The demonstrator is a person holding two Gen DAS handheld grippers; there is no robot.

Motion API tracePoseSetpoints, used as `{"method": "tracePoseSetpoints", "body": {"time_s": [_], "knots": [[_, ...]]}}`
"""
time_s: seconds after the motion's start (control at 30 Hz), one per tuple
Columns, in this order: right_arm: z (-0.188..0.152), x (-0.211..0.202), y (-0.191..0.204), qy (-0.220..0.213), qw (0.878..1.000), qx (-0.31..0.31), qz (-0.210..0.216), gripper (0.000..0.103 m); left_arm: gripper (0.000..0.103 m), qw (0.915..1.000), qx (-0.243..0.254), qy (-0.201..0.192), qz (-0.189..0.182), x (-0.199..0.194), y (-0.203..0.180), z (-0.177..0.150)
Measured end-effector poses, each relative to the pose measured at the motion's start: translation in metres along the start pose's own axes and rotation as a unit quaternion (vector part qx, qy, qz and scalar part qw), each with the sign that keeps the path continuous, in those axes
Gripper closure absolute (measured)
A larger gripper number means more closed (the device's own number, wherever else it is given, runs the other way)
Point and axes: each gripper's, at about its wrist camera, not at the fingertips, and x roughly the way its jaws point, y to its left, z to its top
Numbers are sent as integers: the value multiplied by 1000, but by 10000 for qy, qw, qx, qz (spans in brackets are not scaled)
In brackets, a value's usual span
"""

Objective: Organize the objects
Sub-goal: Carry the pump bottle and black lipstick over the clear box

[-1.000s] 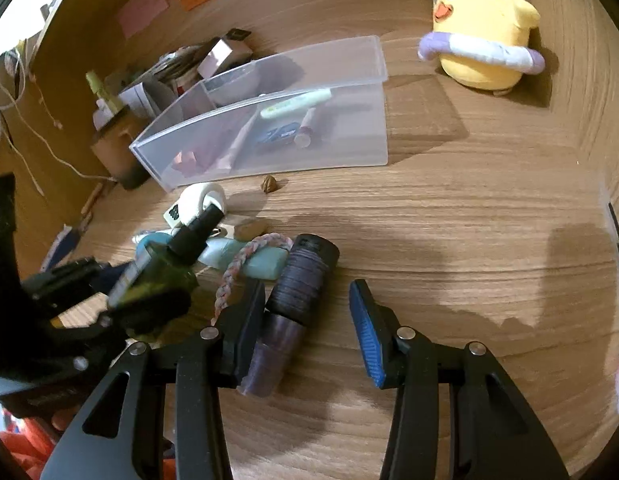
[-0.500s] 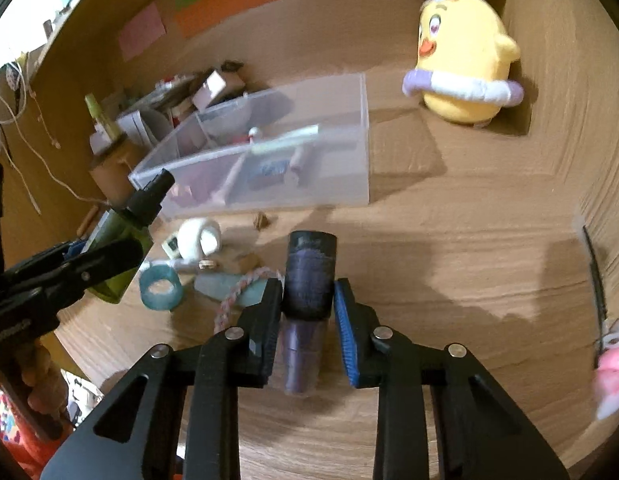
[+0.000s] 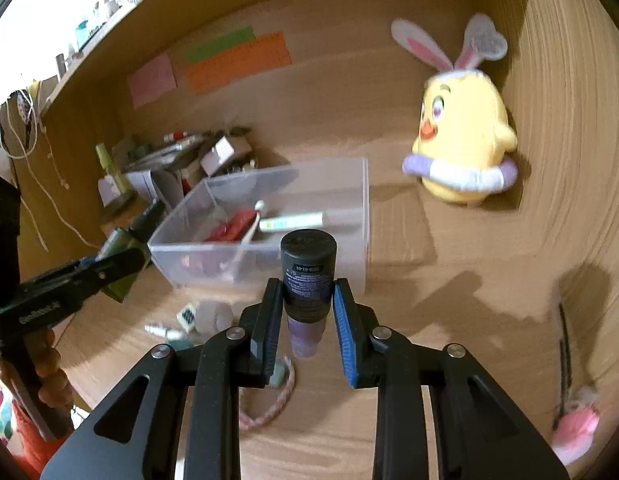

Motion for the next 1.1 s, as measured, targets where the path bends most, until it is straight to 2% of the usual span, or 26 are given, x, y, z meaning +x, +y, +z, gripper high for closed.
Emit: {"method": "tracePoseSetpoints", "body": {"time_s": [0.33, 0.5, 0.83, 1.1], "knots": [[37, 5, 12, -370, 9990, -242, -16, 80, 62, 9997, -141, 52, 212, 24, 10, 17], [54, 17, 13, -433, 9983, -374, -102, 80, 62, 9993, -111, -59, 356, 32, 12, 28], [66, 59, 6, -76, 9979, -558, -323, 80, 62, 9985, 65, -9, 538, 57, 9, 41], [63, 89, 7, 312, 9921, -986, -710, 80, 62, 9982, 135, 295, 506, 88, 3, 47]]}}
